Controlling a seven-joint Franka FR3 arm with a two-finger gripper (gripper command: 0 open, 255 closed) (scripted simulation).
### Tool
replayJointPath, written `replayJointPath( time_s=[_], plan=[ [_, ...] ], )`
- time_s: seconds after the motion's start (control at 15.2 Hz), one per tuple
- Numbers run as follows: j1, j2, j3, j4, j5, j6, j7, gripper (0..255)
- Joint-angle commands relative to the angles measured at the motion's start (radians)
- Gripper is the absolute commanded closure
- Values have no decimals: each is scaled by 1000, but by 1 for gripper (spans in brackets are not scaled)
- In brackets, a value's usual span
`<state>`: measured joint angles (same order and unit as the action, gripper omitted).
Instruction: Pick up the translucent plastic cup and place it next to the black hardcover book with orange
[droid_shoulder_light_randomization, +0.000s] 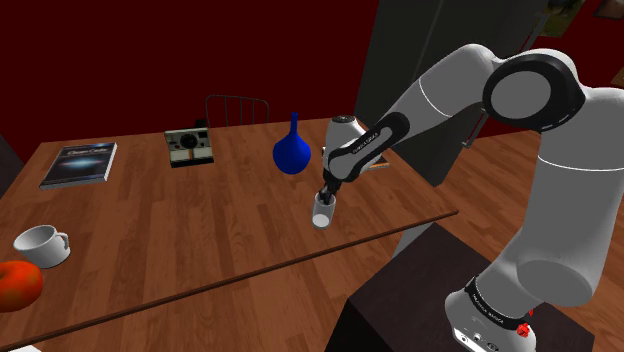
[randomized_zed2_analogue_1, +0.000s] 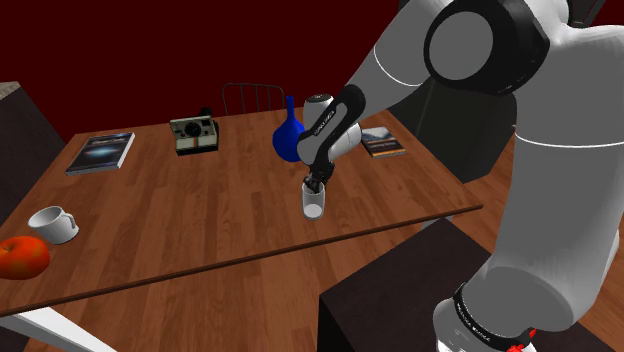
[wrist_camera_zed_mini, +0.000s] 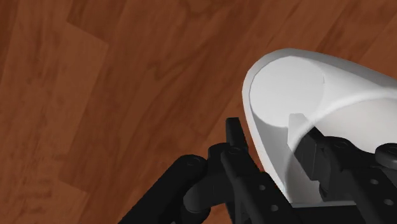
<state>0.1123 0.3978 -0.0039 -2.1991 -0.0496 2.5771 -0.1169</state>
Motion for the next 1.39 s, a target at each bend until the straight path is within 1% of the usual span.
replayJointPath(
  time_s=[0.0,0.46,1.32],
  plan=[
    [0,0,0,0,0,0,0,255],
    [0,0,0,0,0,0,0,255],
    [-2,-144,3,4,7,-148,-8,255]
  ],
)
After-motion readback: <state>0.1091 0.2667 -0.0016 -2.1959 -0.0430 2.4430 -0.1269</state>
